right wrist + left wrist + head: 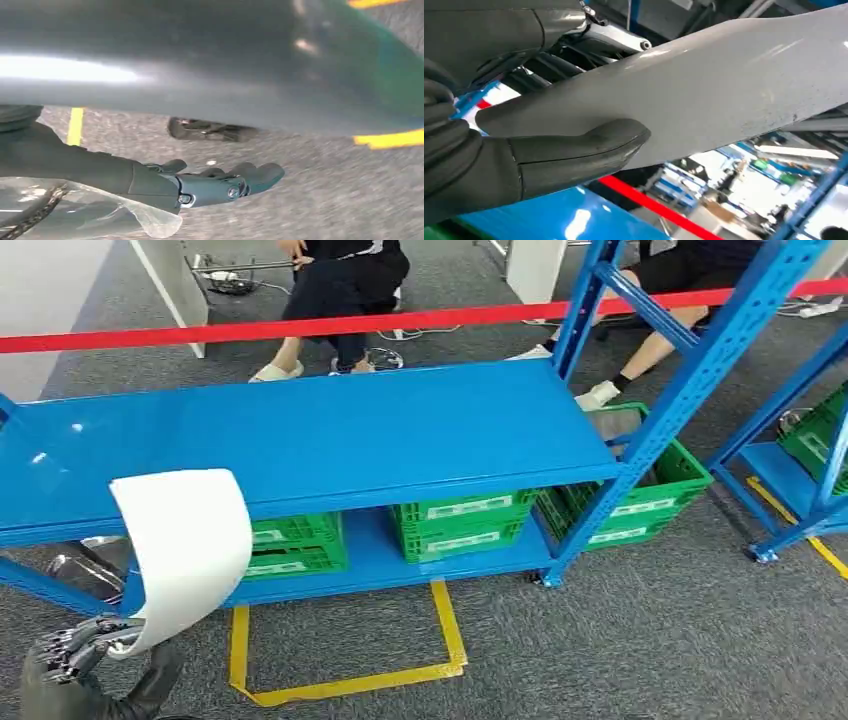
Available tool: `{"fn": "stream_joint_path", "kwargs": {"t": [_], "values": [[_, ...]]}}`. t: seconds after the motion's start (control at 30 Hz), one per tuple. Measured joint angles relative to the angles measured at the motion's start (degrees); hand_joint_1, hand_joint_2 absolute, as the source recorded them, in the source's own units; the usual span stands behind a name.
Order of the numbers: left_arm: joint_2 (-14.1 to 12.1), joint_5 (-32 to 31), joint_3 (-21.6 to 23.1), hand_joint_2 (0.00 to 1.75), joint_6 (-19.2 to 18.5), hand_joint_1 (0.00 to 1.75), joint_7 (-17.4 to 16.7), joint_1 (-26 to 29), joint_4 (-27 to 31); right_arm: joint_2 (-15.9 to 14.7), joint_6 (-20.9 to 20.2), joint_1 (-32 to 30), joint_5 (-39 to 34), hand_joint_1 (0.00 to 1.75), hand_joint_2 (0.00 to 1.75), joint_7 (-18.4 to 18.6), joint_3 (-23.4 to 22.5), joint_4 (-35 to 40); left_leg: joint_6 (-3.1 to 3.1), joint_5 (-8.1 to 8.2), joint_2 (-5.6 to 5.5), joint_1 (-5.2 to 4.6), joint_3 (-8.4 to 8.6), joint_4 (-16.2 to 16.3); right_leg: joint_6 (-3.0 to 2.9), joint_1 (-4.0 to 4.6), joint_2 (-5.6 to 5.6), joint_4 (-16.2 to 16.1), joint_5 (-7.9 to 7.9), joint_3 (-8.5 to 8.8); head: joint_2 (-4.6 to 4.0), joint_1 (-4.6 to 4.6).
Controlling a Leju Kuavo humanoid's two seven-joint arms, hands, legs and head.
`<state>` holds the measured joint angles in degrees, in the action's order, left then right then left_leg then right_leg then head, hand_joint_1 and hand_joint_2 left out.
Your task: Take the parts from the cabinet and place them on the table.
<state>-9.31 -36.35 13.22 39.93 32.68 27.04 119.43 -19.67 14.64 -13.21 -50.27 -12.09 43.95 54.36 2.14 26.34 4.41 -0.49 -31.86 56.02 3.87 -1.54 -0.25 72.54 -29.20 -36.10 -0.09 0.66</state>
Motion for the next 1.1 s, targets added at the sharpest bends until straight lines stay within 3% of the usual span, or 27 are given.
{"fn": "stream_joint_path", "kwargs": {"t": [0.03, 0.1, 0.13, 0.23, 0.27, 0.3, 0.33, 0.37, 0.4, 0.43, 0.47, 0.53, 0.57, 0.6, 0.63, 0.7, 0.73, 0.77, 0.8, 0.83, 0.87, 0.9, 0.93, 0.97, 1.03, 1.07, 1.1], "values": [[0.1, 0.4, 0.0, 1.75, 0.0, 1.75, -0.3, 0.0, 0.0, -0.2, 0.2, 0.0, -0.4, 0.00, 0.00, -0.2, 0.1, 0.2, -0.27, -0.20, 0.69, 0.08, -0.99, 0.8, 0.24, -0.17, -0.85, -3.8, 0.87, 3.33, 0.00, 0.00], [0.2, 1.2, 0.0, 1.75, 0.0, 1.75, -0.7, 0.0, 0.0, -0.5, 0.7, 0.2, -1.3, 0.00, 0.00, -0.7, 0.4, 0.9, -0.72, -0.28, 1.74, -0.23, -2.43, 2.6, 0.43, 0.27, -4.40, -14.4, -3.06, 11.15, -0.02, -0.20], [0.2, 1.5, 0.1, 1.75, 0.1, 1.75, -1.1, -0.1, 0.0, -0.7, 1.1, 0.2, -1.8, 0.00, 0.00, -1.0, 0.5, 1.2, -1.14, -0.62, 2.54, -0.33, -2.53, 3.1, -1.06, 0.34, -3.89, -16.2, -4.63, 10.86, -0.02, 0.04], [0.1, 1.1, 0.2, 1.75, 0.1, 1.75, -2.7, -0.4, -0.3, -1.0, 1.6, -0.7, -3.3, 0.00, 0.00, -1.6, 0.9, 1.8, -1.92, -1.75, 3.98, -0.06, -2.81, 3.2, -2.79, 0.44, -2.39, -16.1, -3.52, 9.46, 0.00, -0.13], [0.2, 1.2, 0.4, 1.75, 0.1, 1.75, -3.0, -0.5, -0.4, -1.0, 1.8, -0.9, -3.7, 0.00, 0.00, -1.6, 1.1, 1.9, -2.60, 0.30, 1.49, 0.33, -3.26, 3.7, -3.16, 0.33, -2.10, -16.0, -2.93, 8.87, -0.02, 0.00], [0.1, 1.2, 0.5, 1.75, 0.1, 1.75, -3.4, -0.4, -0.5, -1.1, 1.9, -1.0, -3.9, 0.00, 0.00, -1.8, 1.3, 2.1, -3.01, 4.49, -1.54, 0.61, -3.69, 6.1, -3.48, 0.32, -1.57, -16.0, -2.09, 7.93, 0.00, -0.07], [0.1, 1.2, 0.5, 1.75, 0.1, 1.75, -3.5, -0.4, -0.5, -1.2, 1.9, -1.0, -4.1, 0.00, 0.00, -1.9, 1.3, 2.3, -3.22, 8.42, -2.95, 0.68, -4.32, 9.9, -3.75, 0.33, -1.02, -16.0, -1.29, 6.96, -0.02, 0.04], [0.0, 1.2, 0.6, 1.75, 0.1, 1.75, -3.8, -0.5, -0.7, -1.3, 2.1, -1.0, -4.2, 0.00, 0.00, -2.0, 1.3, 2.5, -3.30, 11.28, -3.51, 0.69, -4.87, 14.0, -3.81, 0.40, -0.40, -15.9, -0.57, 6.05, -0.02, -0.04], [0.0, 1.3, 0.7, 1.75, 0.1, 1.75, -4.1, -0.6, -0.8, -1.4, 2.3, -1.0, -4.5, 0.00, 0.00, -2.0, 1.3, 2.7, -3.25, 12.75, -3.76, 0.67, -5.06, 17.5, -3.80, 0.51, 0.36, -15.9, 0.24, 5.65, -0.02, -0.02], [0.0, 1.4, 0.8, 1.75, 0.1, 1.75, -4.5, -0.7, -0.9, -1.4, 2.5, -1.0, -4.9, 0.00, 0.00, -2.0, 1.4, 3.0, -3.10, 12.25, -3.86, 0.66, -4.58, 19.1, -3.79, 0.60, 1.03, -15.8, 0.96, 4.71, -0.02, -0.02], [-0.1, 1.5, 0.9, 1.75, 0.1, 1.75, -4.8, -0.9, -1.0, -1.4, 2.8, -1.1, -5.3, 0.00, 0.00, -2.1, 1.5, 3.2, -2.89, 10.32, -3.93, 0.63, -3.31, 18.5, -3.77, 0.67, 1.67, -15.6, 1.66, 3.76, -0.02, -0.02], [-0.4, 1.6, 1.2, 1.75, 0.1, 1.75, -5.0, -1.2, -1.2, -1.5, 3.1, -1.3, -5.8, 0.00, 0.00, -2.3, 1.8, 3.5, -2.03, 6.04, -4.83, 0.60, 2.72, 10.0, -3.60, 0.82, 3.15, -15.3, 2.85, 2.14, 0.00, -0.02], [-0.5, 1.8, 1.3, 1.75, 0.1, 1.75, -5.1, -1.4, -1.3, -1.5, 3.3, -1.3, -5.8, 0.00, 0.00, -2.3, 1.9, 3.7, -1.32, 5.35, -6.98, 0.50, 6.20, 4.4, -3.49, 0.79, 3.76, -15.3, 3.48, 1.68, 0.00, -0.04], [-0.5, 1.8, 1.5, 1.75, 0.1, 1.75, -5.2, -1.5, -1.3, -1.5, 3.3, -1.4, -5.8, 0.00, 0.00, -2.4, 2.0, 3.9, -0.53, 6.18, -9.75, 0.35, 8.39, 0.2, -3.08, 1.08, 4.37, -15.2, 4.03, 1.13, 0.00, -0.09], [-0.6, 1.9, 1.6, 1.75, 0.1, 1.75, -5.3, -1.6, -1.3, -1.7, 3.3, -1.3, -6.0, 0.00, 0.00, -2.4, 2.0, 4.0, -0.82, 6.52, -9.48, 0.54, 8.99, -1.4, -2.74, 0.85, 5.05, -15.3, 4.81, 0.70, -0.02, -0.11], [-0.9, 2.1, 1.9, 1.75, 0.1, 1.75, -5.4, -2.1, -1.6, -1.7, 3.4, -1.5, -6.1, 0.00, 0.00, -2.5, 2.2, 4.2, -0.74, 6.17, -8.26, 0.10, 8.22, -1.2, -1.71, 0.49, 6.37, -15.7, 6.32, -0.10, -0.02, -0.07], [-0.9, 2.1, 2.1, 1.75, 0.1, 1.75, -5.4, -2.2, -1.8, -1.9, 3.5, -2.0, -6.2, 0.00, 0.00, -2.5, 2.3, 4.2, -0.53, 5.23, -7.51, 0.26, 7.94, -1.5, -1.27, 0.75, 6.98, -16.1, 7.02, -0.91, -0.02, -0.11], [-0.9, 2.1, 2.3, 1.75, 0.1, 1.75, -5.4, -2.5, -2.0, -1.9, 3.5, -2.2, -6.2, 0.00, 0.00, -2.5, 2.4, 4.2, -0.15, 4.47, -6.26, 0.59, 7.22, -1.9, -1.47, 0.59, 4.90, -15.2, 5.36, -1.18, 0.00, -0.11], [-0.9, 2.1, 2.5, 1.75, 0.1, 1.75, -5.5, -2.5, -2.2, -2.0, 3.5, -2.2, -6.2, 0.00, 0.00, -2.4, 2.5, 4.2, 0.53, 3.94, -5.87, 0.48, 6.41, -1.9, -1.25, 0.71, 2.45, -13.4, 1.91, -1.74, -0.02, -0.57], [-0.9, 2.1, 2.6, 1.75, 0.1, 1.75, -5.5, -2.4, -2.3, -2.0, 3.6, -2.0, -6.3, 0.00, 0.00, -2.4, 2.6, 4.2, 0.58, 3.41, -4.95, 0.43, 5.70, -1.9, -0.89, 0.68, 1.24, -10.1, -2.03, -2.92, 0.00, -0.83], [-0.9, 2.1, 2.6, 1.75, 0.1, 1.75, -5.5, -2.3, -2.4, -2.0, 3.6, -1.9, -6.3, 0.00, 0.00, -2.5, 2.6, 4.2, 0.55, 2.80, -4.08, 0.30, 4.98, -1.8, -0.55, 0.54, 0.72, -5.8, -5.51, -3.60, -0.02, -0.74], [-1.0, 2.3, 2.6, 1.75, 0.1, 1.75, -5.5, -2.4, -2.6, -2.0, 3.6, -1.8, -6.3, 0.00, 0.00, -2.6, 2.7, 4.3, 0.54, 2.12, -3.08, 0.21, 4.06, -1.7, -0.22, 0.41, 0.57, -1.3, -7.36, -4.08, 0.00, -0.77], [-1.0, 2.4, 2.7, 1.75, 0.1, 1.75, -5.7, -2.5, -2.7, -2.0, 3.6, -1.7, -6.5, 0.00, 0.00, -2.7, 2.7, 4.3, 0.45, 1.52, -2.19, 0.17, 3.04, -1.5, 0.01, 0.34, 0.53, 1.8, -6.48, -4.03, -0.02, -0.74], [-1.0, 2.6, 2.9, 1.75, 0.1, 1.75, -6.0, -2.6, -2.8, -2.0, 3.8, -1.8, -6.8, 0.00, 0.00, -2.8, 2.8, 4.4, 0.33, 1.00, -1.49, 0.15, 2.08, -1.1, 0.20, 0.30, 0.49, 2.9, -3.92, -3.30, 0.00, -0.77], [-1.0, 2.9, 3.1, 1.75, 0.1, 1.75, -6.6, -2.8, -3.0, -2.0, 4.2, -1.9, -7.4, 0.00, 0.00, -3.3, 2.9, 4.5, 0.04, 0.22, -0.13, 0.14, -0.13, -0.1, 0.36, 0.19, -0.10, -0.5, 0.96, 0.94, -0.02, -0.74], [-1.0, 3.1, 3.3, 1.75, 0.1, 1.75, -6.8, -3.0, -3.1, -2.1, 4.4, -1.9, -7.8, 0.00, 0.00, -3.8, 3.0, 4.7, -0.16, -0.09, 0.49, 0.11, -0.87, 0.6, 0.42, 0.15, -1.28, -5.3, 0.83, 5.00, 0.00, -0.74], [-1.2, 3.3, 3.5, 1.75, 0.1, 1.75, -6.9, -3.2, -3.2, -2.1, 4.7, -1.8, -8.2, 0.00, 0.00, -4.2, 3.0, 5.0, -0.44, -0.21, 0.92, -0.28, -1.29, 1.3, 0.42, 0.23, -4.06, -12.3, -1.92, 10.75, 0.00, -0.94]]}}
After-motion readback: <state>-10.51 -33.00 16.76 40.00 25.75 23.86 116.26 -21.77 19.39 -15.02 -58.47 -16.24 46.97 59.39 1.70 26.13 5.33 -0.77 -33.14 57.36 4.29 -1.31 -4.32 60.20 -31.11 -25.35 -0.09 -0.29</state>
